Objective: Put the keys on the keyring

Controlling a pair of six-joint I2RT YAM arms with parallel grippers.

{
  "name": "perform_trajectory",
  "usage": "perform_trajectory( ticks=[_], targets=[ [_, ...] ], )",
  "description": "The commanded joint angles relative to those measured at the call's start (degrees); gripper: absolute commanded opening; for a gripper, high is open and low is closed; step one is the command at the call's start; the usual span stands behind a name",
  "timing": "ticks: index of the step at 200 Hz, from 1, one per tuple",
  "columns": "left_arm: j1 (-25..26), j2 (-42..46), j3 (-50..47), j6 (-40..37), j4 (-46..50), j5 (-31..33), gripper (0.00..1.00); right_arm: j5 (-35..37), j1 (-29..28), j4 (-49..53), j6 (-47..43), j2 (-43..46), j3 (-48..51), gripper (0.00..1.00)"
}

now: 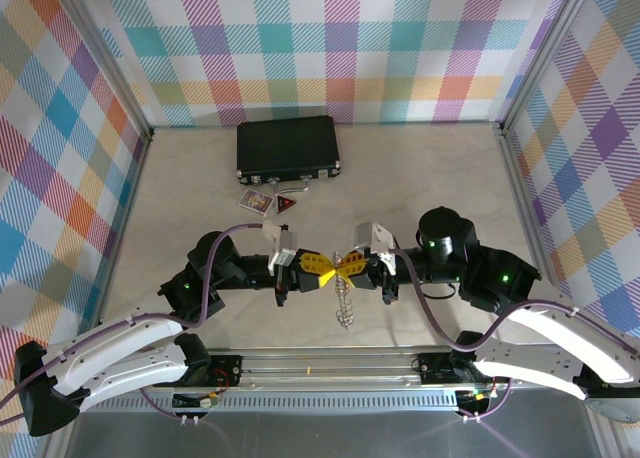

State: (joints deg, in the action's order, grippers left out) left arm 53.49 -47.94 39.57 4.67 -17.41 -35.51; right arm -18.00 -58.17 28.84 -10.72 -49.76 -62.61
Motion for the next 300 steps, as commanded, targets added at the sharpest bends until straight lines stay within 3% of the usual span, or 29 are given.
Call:
perform_trajectory(
  ticks=[1,50,74,125,142,159,192,224,258,300],
  targets=[
    [0.26,0.09,0.88,0.65,-2.60,-1.96,0.00,0.24,-0.36,-1.39,-0.62,0.41,-0.51,0.00],
    [0.25,-0.93,10.78,-13.12,25.25,2.96,0.02,0.28,-0.30,9.87,-5.82,-4.57,-7.56,0.00],
    [0.30,-3.40,13.92,-15.91,30.24,2.29,0.08,-0.62,-0.42,14.48,-7.19,-7.61,-10.93,0.00],
    [0.40,-5.07,15.15,-16.31,29.00,2.03,0.13,-1.59,-0.45,17.57,-9.35,-10.72,-13.90,0.00],
    [0.38,-5.57,15.71,-16.36,28.98,1.62,0.00,-1.36,-0.44,18.16,-9.92,-11.68,-14.47,0.00],
    [0.39,-5.06,15.42,-15.40,27.38,0.98,0.00,-1.16,-0.45,18.33,-10.02,-11.74,-14.41,0.00],
    [0.40,-2.31,13.31,-12.54,20.80,-0.24,0.00,-2.16,-0.33,14.13,-7.67,-8.92,-11.66,0.00],
    [0.43,-0.97,10.50,-8.69,12.73,-2.51,0.00,-4.62,-0.42,8.25,-4.45,-6.40,-7.97,0.16],
    [0.40,-0.05,8.24,-5.75,6.25,-4.04,0.00,-4.28,-0.33,4.11,-1.57,-3.27,-5.02,0.11],
    [0.38,-0.38,5.50,-2.56,-3.50,-5.86,0.00,-3.30,-0.32,1.67,-0.36,-0.63,-3.13,0.15]
  ],
)
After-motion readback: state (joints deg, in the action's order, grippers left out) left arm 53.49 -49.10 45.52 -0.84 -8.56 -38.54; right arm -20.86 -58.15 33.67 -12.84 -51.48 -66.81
